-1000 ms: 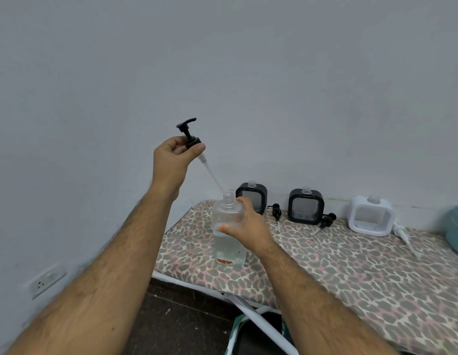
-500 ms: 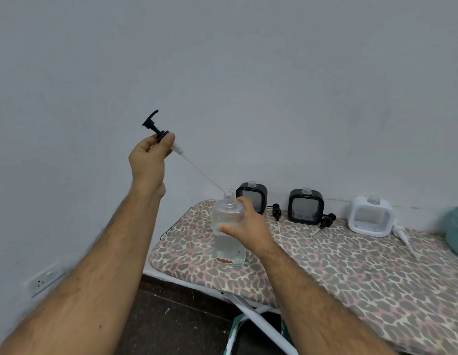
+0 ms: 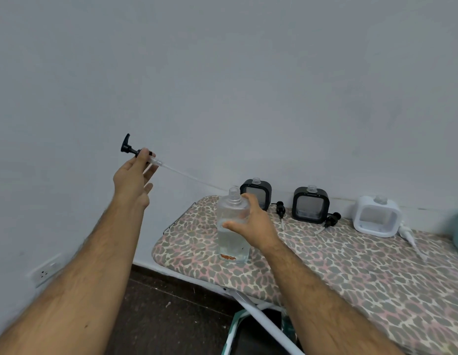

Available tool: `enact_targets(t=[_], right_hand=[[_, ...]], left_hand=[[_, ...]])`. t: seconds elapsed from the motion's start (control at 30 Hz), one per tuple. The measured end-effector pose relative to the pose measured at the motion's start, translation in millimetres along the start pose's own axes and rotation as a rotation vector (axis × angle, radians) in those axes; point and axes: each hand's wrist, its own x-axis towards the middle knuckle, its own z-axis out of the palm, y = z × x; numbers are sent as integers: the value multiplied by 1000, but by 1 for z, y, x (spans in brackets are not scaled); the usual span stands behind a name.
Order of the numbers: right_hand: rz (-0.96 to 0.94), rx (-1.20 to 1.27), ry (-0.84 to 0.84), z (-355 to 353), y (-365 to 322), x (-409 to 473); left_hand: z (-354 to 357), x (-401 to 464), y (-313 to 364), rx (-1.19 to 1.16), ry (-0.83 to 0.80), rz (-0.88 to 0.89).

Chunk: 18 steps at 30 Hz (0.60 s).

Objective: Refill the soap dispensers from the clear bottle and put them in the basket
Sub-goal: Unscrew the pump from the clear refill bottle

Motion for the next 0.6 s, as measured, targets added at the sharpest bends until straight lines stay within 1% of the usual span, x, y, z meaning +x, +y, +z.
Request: enact_targets(t=[0.17,0.3,0.43,0.6], right_hand=[[-10,4,-2,0,1,0],[-16,10,-8,-1,1,1],[-25,22,-11,-1,2,1],[-42,25,3,0,5,3]], left_hand=[[-26,13,-16,22,60,-83],[-45,28,-27,127,73,-140],[-48,41,-37,297,-5,-190],[-26,48,-66,458,-127,-122]])
